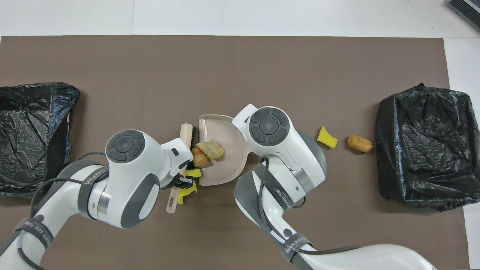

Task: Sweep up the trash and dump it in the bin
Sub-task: 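Sweep the sponges and bread into the dustpan with the left gripper's brush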

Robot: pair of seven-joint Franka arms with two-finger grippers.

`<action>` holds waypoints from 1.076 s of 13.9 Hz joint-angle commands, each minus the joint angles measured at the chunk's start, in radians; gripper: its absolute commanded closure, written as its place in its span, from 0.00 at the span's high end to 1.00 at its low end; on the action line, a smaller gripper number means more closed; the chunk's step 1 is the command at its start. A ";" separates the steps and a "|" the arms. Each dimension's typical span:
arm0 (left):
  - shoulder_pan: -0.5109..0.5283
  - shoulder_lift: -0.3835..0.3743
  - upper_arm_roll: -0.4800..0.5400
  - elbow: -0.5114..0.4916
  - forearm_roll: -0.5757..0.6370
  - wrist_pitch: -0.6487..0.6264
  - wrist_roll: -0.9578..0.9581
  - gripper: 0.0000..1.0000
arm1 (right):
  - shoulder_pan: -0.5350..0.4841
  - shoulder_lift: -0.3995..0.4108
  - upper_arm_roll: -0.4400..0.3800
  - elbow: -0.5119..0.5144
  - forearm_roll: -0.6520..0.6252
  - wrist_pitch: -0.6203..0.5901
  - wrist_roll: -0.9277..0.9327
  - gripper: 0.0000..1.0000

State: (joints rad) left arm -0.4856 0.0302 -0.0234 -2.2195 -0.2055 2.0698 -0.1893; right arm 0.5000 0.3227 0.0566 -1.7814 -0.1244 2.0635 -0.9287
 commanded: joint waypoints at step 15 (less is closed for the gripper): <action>0.105 -0.242 0.022 -0.084 -0.132 -0.284 -0.757 0.00 | -0.009 0.016 0.006 -0.006 -0.020 0.035 -0.099 0.00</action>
State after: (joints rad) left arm -0.3530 -0.1320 0.0009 -2.2021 -0.3382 1.7785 -0.8644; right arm 0.5012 0.3309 0.0548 -1.7814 -0.1245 2.0827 -0.9712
